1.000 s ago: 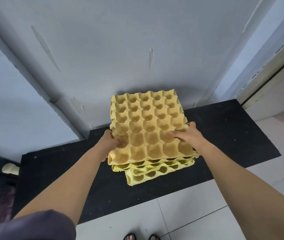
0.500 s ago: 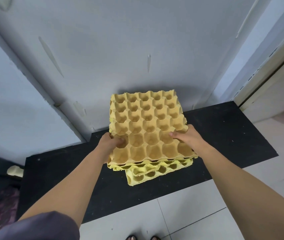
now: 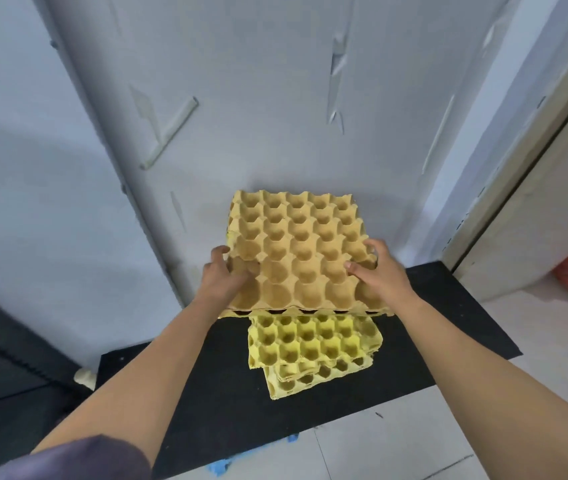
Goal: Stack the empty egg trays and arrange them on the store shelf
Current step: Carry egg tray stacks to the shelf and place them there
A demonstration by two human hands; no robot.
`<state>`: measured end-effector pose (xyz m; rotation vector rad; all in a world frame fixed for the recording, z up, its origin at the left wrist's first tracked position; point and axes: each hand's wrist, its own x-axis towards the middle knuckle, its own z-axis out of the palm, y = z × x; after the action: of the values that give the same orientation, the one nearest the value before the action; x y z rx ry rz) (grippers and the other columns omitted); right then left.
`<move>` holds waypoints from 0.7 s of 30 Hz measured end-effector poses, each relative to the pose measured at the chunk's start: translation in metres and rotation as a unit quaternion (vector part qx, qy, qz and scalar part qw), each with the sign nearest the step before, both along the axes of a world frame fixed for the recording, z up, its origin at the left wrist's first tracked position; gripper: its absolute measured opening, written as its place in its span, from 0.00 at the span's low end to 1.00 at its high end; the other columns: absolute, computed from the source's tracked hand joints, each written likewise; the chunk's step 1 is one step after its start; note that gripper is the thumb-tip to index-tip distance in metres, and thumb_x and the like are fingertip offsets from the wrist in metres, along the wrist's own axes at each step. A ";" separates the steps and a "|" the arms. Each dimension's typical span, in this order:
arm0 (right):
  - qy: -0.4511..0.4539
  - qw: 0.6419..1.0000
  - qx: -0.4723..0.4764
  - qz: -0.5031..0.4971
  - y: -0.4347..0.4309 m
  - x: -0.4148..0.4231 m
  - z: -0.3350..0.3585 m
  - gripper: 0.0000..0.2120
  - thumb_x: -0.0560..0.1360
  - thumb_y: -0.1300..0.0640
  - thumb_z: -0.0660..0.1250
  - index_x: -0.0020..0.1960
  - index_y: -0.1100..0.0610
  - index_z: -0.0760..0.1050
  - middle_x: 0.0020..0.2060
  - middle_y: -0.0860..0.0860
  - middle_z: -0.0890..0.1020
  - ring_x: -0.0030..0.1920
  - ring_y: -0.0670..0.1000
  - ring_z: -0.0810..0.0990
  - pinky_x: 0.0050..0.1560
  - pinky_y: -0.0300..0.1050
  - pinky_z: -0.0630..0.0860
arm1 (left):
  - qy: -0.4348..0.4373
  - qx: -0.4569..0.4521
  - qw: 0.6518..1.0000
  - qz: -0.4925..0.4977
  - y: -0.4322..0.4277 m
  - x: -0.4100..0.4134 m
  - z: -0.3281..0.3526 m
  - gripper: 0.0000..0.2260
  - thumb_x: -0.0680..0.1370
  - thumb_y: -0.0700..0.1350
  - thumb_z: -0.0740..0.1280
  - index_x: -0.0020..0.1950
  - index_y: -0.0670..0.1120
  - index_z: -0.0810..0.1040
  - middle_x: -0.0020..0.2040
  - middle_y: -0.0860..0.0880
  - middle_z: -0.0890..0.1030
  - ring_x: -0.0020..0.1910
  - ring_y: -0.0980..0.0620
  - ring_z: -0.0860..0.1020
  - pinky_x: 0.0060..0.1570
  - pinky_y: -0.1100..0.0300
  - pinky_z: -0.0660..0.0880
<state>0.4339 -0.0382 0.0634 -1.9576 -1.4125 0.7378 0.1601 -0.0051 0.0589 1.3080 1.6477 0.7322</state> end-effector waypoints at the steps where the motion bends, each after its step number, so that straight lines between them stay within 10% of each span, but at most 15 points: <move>1: -0.004 1.000 0.009 0.011 -0.009 -0.004 0.013 0.27 0.74 0.46 0.69 0.68 0.53 0.65 0.67 0.53 0.72 0.66 0.56 0.71 0.57 0.46 0.67 | 0.006 0.015 1.000 -0.002 -0.012 -0.005 0.016 0.39 0.63 0.61 0.72 0.69 0.53 0.59 0.64 0.42 0.69 0.58 0.41 0.74 0.59 0.45 0.73; 21: 0.032 0.962 0.131 0.238 -0.154 -0.153 0.185 0.34 0.70 0.43 0.72 0.71 0.54 0.65 0.69 0.54 0.68 0.68 0.54 0.68 0.55 0.39 0.64 | 0.165 0.220 0.952 0.135 -0.249 -0.133 0.241 0.37 0.72 0.53 0.71 0.75 0.47 0.58 0.71 0.45 0.60 0.67 0.44 0.67 0.62 0.52 0.68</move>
<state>0.2811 -0.1927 0.2485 -1.3925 -1.8620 0.7666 0.0271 -0.2543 0.2995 1.5975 2.0369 1.1465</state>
